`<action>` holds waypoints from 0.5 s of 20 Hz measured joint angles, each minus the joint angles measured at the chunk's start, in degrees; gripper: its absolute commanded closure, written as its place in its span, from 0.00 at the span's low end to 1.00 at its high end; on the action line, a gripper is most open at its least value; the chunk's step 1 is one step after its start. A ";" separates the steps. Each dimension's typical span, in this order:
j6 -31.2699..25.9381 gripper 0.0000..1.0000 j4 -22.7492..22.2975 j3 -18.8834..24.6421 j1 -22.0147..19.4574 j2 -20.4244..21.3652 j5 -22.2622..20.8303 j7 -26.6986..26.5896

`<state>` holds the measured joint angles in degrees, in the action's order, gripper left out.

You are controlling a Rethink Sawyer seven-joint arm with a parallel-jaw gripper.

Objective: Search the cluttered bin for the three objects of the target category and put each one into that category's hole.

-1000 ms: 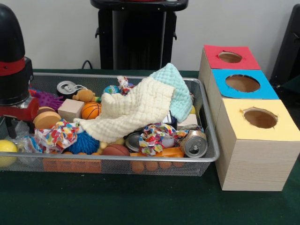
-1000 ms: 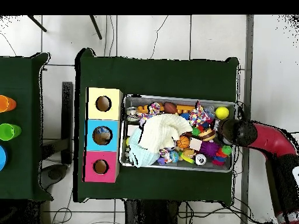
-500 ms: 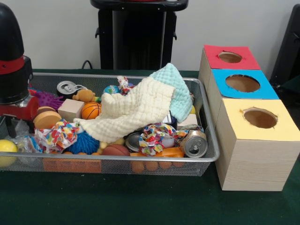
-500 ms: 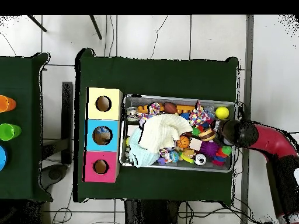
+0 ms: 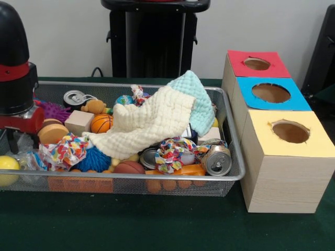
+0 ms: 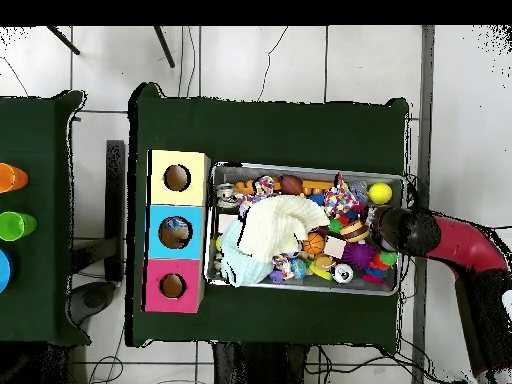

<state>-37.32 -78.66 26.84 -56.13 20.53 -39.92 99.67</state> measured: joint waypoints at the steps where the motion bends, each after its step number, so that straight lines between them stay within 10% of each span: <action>1: 0.17 0.00 -0.10 -0.03 0.00 0.05 0.00 0.00; 10: 1.69 0.00 -1.32 -0.17 0.01 0.44 0.01 0.00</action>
<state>-35.63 -79.98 26.67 -56.12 20.97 -39.91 99.67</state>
